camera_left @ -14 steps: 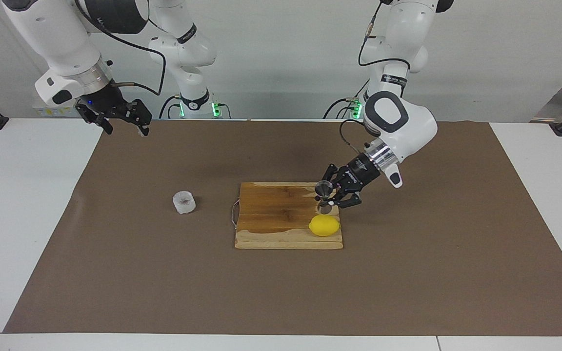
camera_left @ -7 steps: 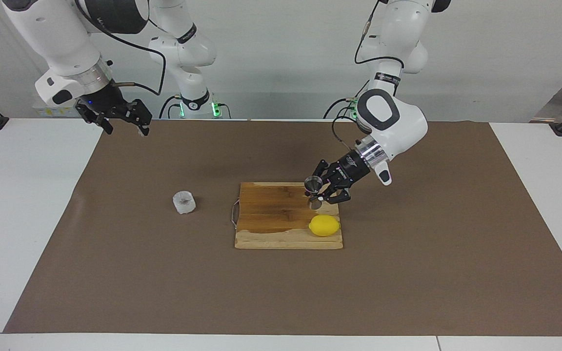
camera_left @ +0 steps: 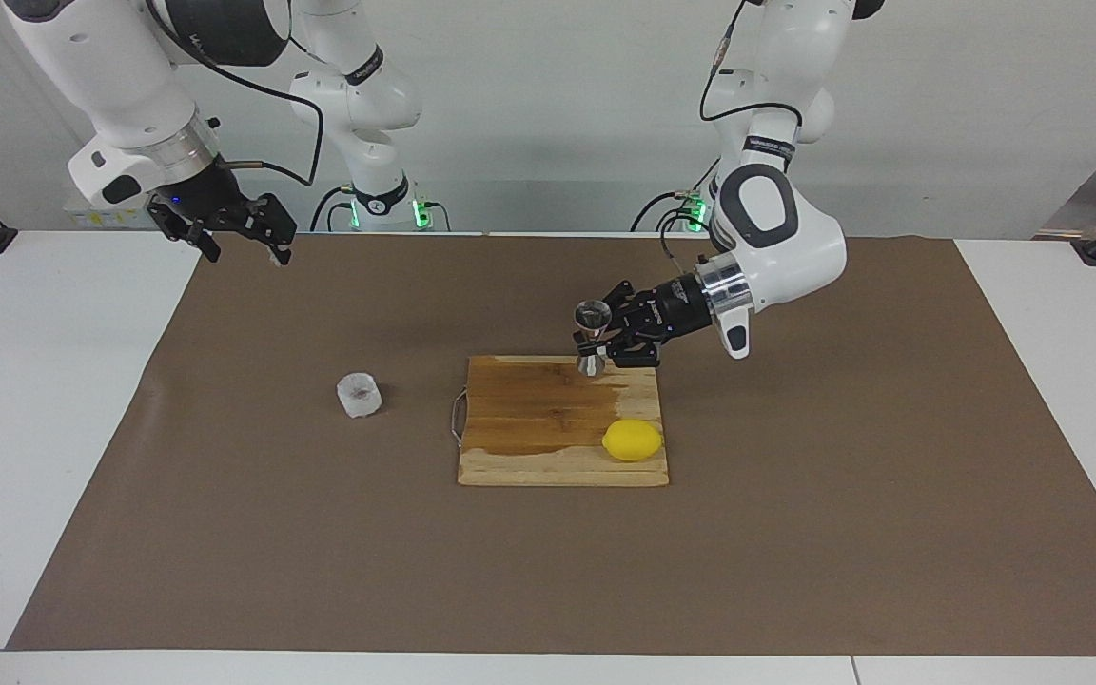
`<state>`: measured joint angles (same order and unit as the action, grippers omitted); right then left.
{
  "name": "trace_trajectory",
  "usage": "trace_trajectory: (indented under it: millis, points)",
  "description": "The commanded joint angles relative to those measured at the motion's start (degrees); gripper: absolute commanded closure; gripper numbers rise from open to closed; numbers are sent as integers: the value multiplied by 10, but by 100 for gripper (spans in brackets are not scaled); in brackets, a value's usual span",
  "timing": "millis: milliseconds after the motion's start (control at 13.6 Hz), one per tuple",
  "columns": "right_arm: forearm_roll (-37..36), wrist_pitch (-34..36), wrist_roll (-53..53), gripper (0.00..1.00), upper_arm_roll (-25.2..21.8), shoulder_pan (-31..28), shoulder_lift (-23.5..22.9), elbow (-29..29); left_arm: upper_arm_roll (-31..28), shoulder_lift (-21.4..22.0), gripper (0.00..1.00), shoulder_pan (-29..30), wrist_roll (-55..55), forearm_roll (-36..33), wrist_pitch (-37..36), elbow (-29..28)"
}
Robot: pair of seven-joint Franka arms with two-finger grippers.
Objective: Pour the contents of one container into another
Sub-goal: 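Carry the metal cup onto the wooden cutting board with the left gripper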
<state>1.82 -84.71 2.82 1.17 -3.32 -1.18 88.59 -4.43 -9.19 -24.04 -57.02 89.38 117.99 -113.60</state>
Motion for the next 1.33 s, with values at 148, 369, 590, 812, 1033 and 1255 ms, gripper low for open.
trace_trajectory:
  millis: [148, 369, 590, 812, 1033, 1255]
  points:
    - [11, -4, 5, 0, 2, -5, 0, 0, 3, -24, 100, -19, 124, 100, -8, -26]
    - [11, -4, 5, 0, 2, -5, 0, 0, 4, -43, 100, -36, 138, 126, 1, -24]
    - [11, -4, 5, 0, 2, -5, 0, 0, 4, -65, 100, -65, 139, 154, 46, -27]
    - [11, -4, 5, 0, 2, -5, 0, 0, 4, -85, 100, -71, 160, 189, 60, -26]
    - [11, -4, 5, 0, 2, -5, 0, 0, 4, -100, 100, -72, 161, 207, 82, -27]
    - [11, -4, 5, 0, 2, -5, 0, 0, 4, -134, 100, -72, 214, 246, 71, -21]
